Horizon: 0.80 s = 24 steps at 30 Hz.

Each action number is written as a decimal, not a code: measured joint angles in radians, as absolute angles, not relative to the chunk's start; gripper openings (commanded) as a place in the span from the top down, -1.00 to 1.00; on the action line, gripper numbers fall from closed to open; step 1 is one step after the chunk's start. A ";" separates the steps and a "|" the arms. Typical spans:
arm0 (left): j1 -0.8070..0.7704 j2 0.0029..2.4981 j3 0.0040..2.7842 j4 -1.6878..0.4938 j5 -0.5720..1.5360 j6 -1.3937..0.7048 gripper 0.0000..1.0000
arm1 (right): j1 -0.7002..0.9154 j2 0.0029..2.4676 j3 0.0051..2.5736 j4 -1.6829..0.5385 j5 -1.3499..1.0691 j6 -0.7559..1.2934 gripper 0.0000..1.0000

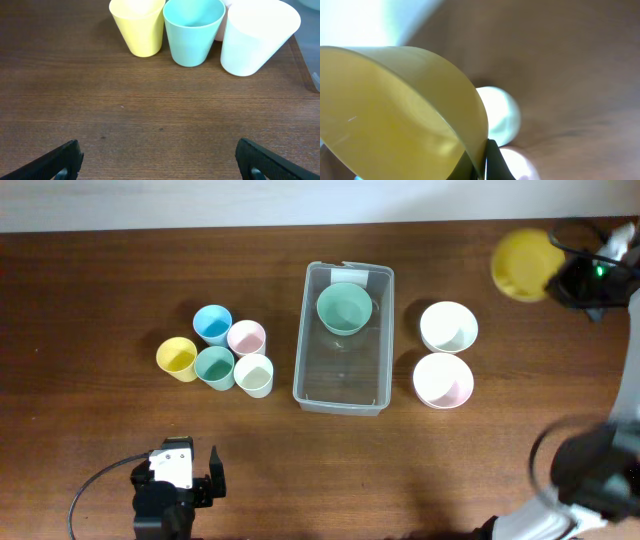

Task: Pack container
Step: 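Carry the yellow bowl and stack it into the green bowl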

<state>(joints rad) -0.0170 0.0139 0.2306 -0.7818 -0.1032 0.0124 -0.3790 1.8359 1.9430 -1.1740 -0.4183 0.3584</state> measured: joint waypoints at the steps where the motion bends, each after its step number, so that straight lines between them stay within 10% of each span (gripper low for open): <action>1: -0.017 0.014 0.231 -0.782 -0.103 0.012 -1.00 | -0.335 1.798 1.953 -1.174 -0.432 0.358 0.92; 12: -0.017 0.014 0.231 -0.782 -0.103 0.012 -0.99 | 0.186 1.903 1.964 -0.988 -0.320 0.387 0.92; 24: -0.017 0.014 0.231 -0.782 -0.103 0.012 -0.99 | 0.241 2.193 1.956 -0.806 -0.202 0.451 0.92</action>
<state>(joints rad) -0.0170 0.0135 0.2306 -0.7818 -0.1032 0.0120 0.2409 2.1933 1.9556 -0.8062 -0.2016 0.4507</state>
